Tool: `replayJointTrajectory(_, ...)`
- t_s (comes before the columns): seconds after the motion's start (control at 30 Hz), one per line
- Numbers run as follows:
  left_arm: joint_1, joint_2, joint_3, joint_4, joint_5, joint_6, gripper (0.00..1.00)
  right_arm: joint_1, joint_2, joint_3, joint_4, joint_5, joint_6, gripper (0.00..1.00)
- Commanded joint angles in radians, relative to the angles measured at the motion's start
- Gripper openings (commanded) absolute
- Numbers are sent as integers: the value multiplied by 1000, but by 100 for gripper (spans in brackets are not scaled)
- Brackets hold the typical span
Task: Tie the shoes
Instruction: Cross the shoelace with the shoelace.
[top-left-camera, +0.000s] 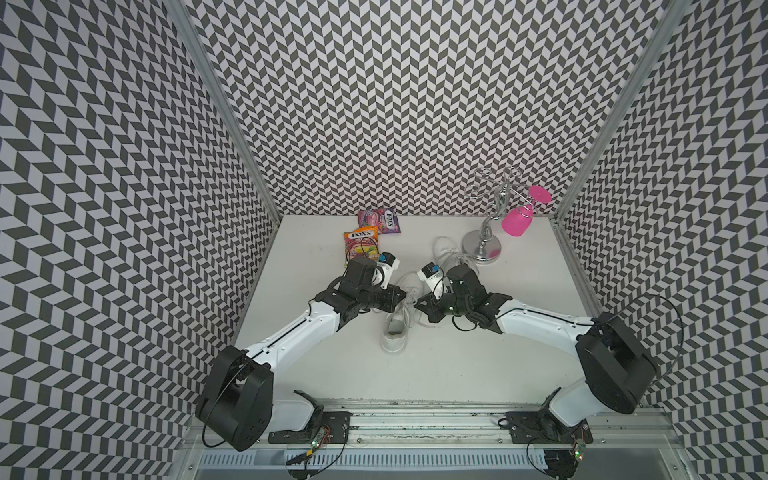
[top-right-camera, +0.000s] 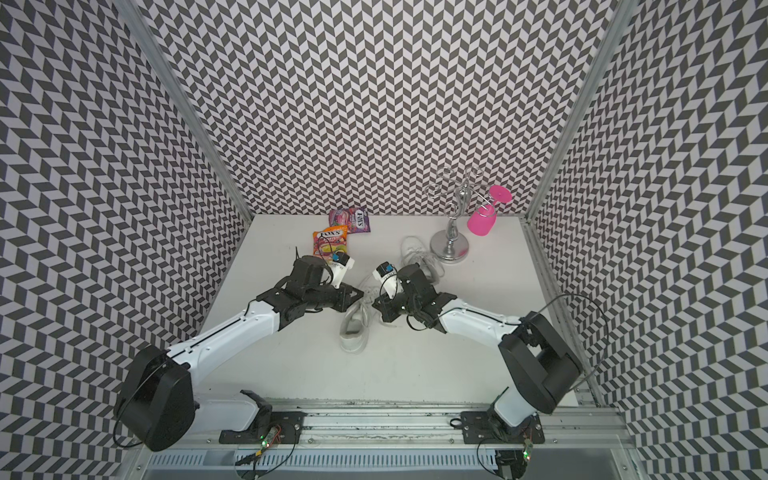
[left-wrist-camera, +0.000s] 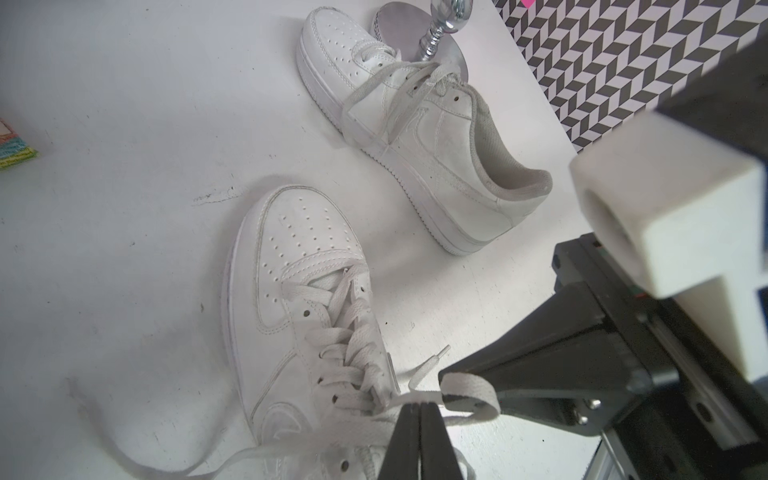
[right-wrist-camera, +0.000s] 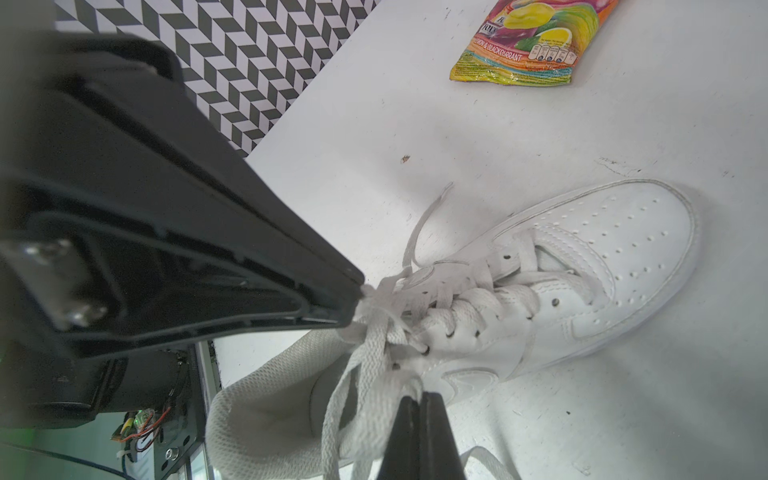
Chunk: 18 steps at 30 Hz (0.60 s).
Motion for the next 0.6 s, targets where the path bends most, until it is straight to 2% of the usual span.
replayJointTrajectory(0.0,4,-21,24,33,7,3,6,8,-10,-1,62,-14,-14,0)
replayJointTrajectory(0.57,4,-33,16,58,36,-13,6,29,33,48,36,-69,-39,0)
